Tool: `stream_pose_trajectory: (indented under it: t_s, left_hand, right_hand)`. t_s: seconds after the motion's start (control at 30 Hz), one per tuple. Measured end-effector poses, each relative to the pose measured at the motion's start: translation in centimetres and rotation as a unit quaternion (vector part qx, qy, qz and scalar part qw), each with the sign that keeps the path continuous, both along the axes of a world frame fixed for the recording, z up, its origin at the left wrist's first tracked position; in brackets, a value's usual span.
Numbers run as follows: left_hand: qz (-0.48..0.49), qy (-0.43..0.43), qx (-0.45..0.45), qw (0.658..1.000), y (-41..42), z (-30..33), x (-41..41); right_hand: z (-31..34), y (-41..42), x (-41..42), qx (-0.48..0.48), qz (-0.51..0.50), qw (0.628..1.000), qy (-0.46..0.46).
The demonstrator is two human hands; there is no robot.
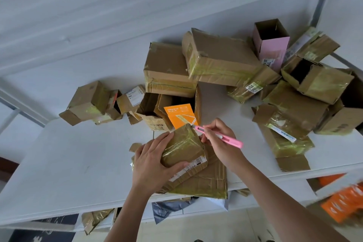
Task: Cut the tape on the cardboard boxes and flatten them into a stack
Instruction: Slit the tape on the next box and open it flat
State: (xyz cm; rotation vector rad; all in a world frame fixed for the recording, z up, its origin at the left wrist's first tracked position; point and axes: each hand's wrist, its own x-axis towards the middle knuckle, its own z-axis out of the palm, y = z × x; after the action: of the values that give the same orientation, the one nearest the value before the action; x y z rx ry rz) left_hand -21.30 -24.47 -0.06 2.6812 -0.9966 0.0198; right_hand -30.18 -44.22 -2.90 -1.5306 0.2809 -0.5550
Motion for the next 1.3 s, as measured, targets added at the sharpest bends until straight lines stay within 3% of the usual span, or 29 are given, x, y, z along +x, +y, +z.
stream_pose_trajectory:
  t_s: [0.5,0.7,0.9,1.3]
  left_hand:
    - [0.005,0.024,0.007,1.0,-1.2,-0.3,1.4]
    - [0.002,0.016,0.007,1.0,-1.0,-0.3,1.0]
    - [-0.002,0.002,0.012,1.0,-0.8,-0.4,0.7]
    - [0.002,-0.018,0.011,1.0,-0.7,-0.5,0.0]
  right_hand:
    - [-0.1,-2.0,-3.5,0.052,0.061,0.995,0.056]
    - [0.3,-2.9,-4.2,-0.001,0.094,0.994,0.062]
    - [0.9,-2.7,-2.2,0.026,0.004,1.0,0.003]
    - [0.6,-1.0,-0.5,-0.05,0.04,0.998,0.027]
